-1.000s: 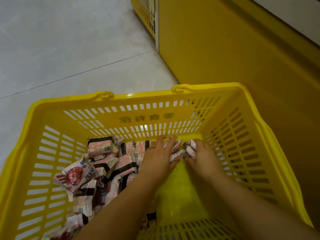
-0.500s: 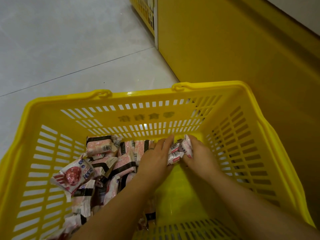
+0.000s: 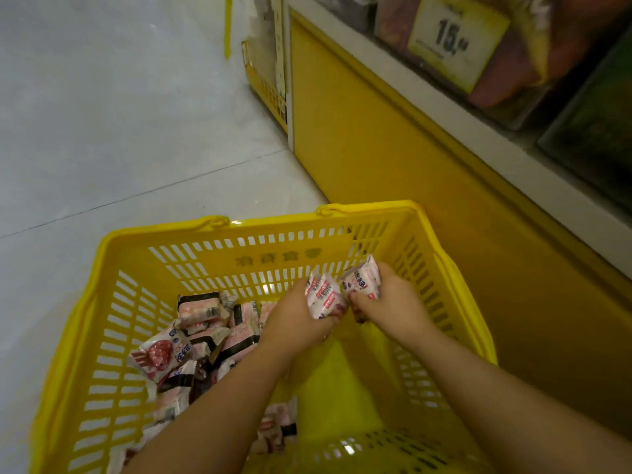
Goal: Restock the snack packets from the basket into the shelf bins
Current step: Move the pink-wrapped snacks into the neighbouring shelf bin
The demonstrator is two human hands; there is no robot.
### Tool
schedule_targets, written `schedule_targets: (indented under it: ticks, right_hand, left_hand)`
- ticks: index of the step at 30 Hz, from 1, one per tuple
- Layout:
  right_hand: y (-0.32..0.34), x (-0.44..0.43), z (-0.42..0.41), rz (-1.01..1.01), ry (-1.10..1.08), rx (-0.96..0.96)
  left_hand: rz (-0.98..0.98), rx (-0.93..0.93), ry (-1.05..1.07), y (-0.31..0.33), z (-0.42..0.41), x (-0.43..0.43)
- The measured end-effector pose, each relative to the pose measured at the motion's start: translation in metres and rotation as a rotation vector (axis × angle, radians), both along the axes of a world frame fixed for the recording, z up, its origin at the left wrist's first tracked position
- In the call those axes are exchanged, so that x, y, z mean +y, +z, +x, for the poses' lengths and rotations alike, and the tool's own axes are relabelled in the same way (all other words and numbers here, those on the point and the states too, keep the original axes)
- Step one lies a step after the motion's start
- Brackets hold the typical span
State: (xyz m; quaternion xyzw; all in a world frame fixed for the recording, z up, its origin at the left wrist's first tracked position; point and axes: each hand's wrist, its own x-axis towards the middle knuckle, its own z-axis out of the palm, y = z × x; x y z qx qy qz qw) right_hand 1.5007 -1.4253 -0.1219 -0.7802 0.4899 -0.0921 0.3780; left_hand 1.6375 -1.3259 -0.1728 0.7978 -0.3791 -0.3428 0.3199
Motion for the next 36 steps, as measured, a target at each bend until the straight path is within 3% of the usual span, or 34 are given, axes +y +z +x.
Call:
schedule_targets:
  ticks: [7, 12, 15, 19, 25, 30, 34, 36]
  right_hand:
    - [0.130, 0.031, -0.019, -0.232, -0.024, -0.250]
    - [0.236, 0.066, -0.052, -0.297, -0.165, -0.666]
    - [0.289, 0.084, -0.078, -0.395, -0.176, -0.812]
    - [0.353, 0.107, -0.117, -0.491, -0.149, -0.863]
    - [0.434, 0.137, -0.188, -0.601, -0.008, -0.732]
    - [0.499, 0.151, -0.263, -0.837, -0.100, -0.609]
    - [0.532, 0.147, -0.323, -1.086, -0.243, -0.087]
    - [0.548, 0.138, -0.350, -1.101, -0.320, 0.158]
  left_hand:
    - [-0.342, 0.234, 0.231, 0.129, -0.018, 0.005]
    - [-0.691, 0.225, 0.371, 0.245, -0.060, 0.018]
    - [-0.872, 0.277, 0.380, 0.308, -0.096, 0.028]
    - [-1.036, 0.293, 0.307, 0.372, -0.143, 0.037]
    - [-1.120, 0.254, 0.230, 0.440, -0.197, 0.046]
    - [-1.136, 0.253, 0.030, 0.487, -0.243, 0.048]
    - [-1.128, 0.268, -0.092, 0.510, -0.273, 0.043]
    - [-1.122, 0.280, -0.131, 0.516, -0.283, 0.038]
